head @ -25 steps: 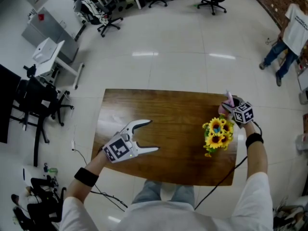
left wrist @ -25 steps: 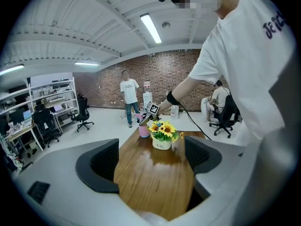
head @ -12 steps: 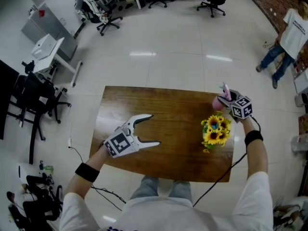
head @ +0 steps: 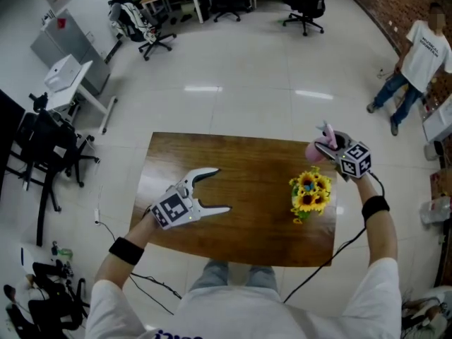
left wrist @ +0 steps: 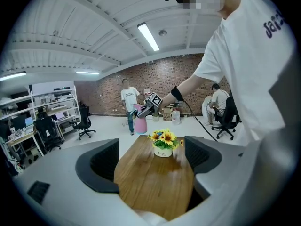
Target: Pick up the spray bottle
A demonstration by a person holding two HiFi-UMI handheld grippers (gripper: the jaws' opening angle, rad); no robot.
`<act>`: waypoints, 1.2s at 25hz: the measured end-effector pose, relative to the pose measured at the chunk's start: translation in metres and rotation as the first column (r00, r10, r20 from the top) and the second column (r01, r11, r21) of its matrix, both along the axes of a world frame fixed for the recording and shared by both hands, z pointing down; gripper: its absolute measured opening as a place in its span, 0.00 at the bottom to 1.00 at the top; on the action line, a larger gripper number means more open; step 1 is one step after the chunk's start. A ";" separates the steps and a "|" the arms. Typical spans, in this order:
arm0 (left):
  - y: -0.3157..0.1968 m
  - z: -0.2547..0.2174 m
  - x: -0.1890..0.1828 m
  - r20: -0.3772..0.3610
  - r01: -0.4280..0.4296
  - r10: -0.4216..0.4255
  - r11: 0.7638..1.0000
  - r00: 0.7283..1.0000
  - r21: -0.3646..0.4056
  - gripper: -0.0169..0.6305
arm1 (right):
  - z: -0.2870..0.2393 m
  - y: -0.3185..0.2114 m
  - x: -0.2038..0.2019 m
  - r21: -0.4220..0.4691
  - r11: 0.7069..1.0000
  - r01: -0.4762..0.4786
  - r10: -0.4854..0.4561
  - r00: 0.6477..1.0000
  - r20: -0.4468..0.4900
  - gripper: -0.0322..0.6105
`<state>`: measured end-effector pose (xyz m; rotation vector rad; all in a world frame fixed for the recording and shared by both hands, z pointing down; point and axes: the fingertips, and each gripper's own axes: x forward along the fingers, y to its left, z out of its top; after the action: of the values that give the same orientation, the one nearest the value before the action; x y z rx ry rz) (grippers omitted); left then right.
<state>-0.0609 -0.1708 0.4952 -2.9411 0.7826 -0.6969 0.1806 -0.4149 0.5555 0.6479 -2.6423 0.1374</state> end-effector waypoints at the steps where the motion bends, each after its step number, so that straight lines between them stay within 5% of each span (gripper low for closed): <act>1: 0.000 -0.002 -0.001 -0.002 0.000 0.000 1.000 1.000 0.004 0.72 | -0.008 0.005 0.000 0.011 1.000 0.010 -0.010 1.000 -0.002 0.41; 17: 0.014 -0.021 -0.012 -0.028 -0.028 0.029 0.999 0.999 0.021 0.72 | -0.080 0.089 0.010 0.061 0.996 0.066 -0.068 0.997 0.023 0.41; 30: 0.032 -0.028 -0.063 -0.056 0.088 -0.085 0.995 0.995 0.047 0.72 | -0.107 0.146 -0.012 0.055 0.996 0.065 -0.072 0.989 0.127 0.41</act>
<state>-0.1235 -0.1389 0.4674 -2.9083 0.9226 -0.5955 0.1687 -0.2688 0.4484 0.5821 -2.7968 0.0949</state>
